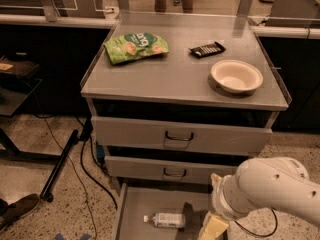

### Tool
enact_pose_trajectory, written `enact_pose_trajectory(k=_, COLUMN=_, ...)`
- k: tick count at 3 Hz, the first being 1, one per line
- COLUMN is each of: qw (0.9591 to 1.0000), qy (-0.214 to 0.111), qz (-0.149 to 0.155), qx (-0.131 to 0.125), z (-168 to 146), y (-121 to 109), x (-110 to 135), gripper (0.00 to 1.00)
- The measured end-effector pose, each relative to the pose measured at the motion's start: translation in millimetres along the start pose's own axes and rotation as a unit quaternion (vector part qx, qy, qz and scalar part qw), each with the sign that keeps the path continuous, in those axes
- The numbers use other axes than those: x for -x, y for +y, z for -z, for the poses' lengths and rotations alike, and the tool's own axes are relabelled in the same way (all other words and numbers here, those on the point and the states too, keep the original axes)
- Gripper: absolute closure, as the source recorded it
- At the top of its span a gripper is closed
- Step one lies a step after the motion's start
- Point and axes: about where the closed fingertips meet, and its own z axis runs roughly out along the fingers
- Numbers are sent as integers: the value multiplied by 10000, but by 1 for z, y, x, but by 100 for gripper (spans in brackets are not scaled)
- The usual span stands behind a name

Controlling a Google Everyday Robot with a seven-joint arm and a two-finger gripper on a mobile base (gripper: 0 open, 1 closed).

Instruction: Pick blue plastic bottle from bottom drawer and place on counter

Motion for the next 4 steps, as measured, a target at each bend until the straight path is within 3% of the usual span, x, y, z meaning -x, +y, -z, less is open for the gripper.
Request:
enact_pose_trajectory(k=1, qw=9992, qy=-40, qz=-249, qx=303, z=-52, y=-2, x=-12, gripper=0)
enact_pose_trajectory(k=2, qw=9992, qy=-40, qz=-249, qx=303, z=-52, y=-2, x=-12, gripper=0)
enact_pose_trajectory(k=3, qw=9985, qy=-203, qz=-271, qx=423, z=-76, y=1, x=-16, gripper=0)
enact_pose_trajectory(k=4, qw=9951, qy=-607, qz=-624, qx=460, z=-168, y=-26, x=-38, gripper=0)
